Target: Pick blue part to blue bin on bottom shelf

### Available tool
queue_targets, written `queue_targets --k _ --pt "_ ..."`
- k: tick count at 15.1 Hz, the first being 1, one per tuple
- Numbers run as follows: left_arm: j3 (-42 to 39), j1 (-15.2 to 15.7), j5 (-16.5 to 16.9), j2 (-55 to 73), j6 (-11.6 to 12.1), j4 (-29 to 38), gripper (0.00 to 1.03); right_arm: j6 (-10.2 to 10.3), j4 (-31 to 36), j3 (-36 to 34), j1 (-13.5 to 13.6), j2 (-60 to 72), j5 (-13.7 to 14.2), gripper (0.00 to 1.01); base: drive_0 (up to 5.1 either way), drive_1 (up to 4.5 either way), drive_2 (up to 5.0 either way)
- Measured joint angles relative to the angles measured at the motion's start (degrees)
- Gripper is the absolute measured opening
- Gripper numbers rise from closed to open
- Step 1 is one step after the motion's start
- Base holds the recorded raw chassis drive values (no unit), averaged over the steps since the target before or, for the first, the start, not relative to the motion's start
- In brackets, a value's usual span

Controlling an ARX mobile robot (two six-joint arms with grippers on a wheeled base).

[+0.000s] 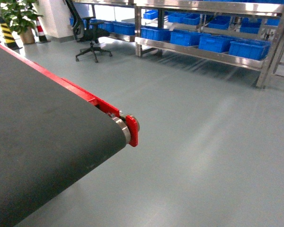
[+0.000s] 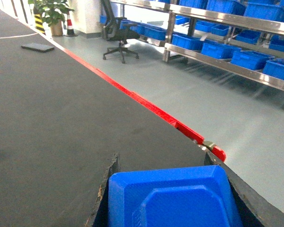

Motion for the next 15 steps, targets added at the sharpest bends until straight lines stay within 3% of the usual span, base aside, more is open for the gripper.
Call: queue_targets --k 15 --pt "0.0 0.0 0.0 0.0 0.0 0.0 0.44 0.0 0.0 0.0 0.0 0.0 0.0 0.98 -1.6 -1.57 -1.6"
